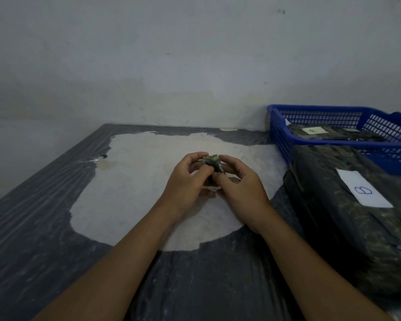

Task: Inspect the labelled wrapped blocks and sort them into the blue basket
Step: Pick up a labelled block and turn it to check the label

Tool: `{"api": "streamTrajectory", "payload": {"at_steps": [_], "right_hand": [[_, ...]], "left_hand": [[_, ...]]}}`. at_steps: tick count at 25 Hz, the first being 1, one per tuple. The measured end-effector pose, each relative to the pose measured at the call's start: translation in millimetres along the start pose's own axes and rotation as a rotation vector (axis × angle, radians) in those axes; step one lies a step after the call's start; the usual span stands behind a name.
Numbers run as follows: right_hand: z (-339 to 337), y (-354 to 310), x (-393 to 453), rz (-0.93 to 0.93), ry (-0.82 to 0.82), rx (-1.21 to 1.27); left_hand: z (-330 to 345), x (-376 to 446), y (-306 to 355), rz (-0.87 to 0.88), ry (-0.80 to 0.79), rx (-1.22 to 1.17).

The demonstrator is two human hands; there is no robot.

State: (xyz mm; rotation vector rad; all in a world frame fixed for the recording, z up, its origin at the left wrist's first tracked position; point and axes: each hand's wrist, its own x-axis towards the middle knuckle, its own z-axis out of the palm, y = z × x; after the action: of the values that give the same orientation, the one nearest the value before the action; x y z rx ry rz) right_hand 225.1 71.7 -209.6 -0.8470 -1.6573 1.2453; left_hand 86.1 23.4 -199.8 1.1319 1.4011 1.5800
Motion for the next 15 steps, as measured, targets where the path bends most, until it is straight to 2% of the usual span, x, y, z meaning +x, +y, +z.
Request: {"api": "streamTrajectory", "payload": {"at_steps": [6, 11, 15], "right_hand": [[3.4, 0.8, -4.0, -0.067, -0.095, -0.055], [4.1, 3.5, 0.4, -0.120, 0.006, -0.033], [2.7, -1.6, -0.5, 0.006, 0.037, 0.091]], "left_hand": [[-2.1, 1.6, 5.1, -0.125, 0.045, -0.234], [1.5, 2.8, 6.3, -0.152, 0.012, -0.124], [4.0, 1.6, 4.7, -0.107, 0.020, -0.016]]}}
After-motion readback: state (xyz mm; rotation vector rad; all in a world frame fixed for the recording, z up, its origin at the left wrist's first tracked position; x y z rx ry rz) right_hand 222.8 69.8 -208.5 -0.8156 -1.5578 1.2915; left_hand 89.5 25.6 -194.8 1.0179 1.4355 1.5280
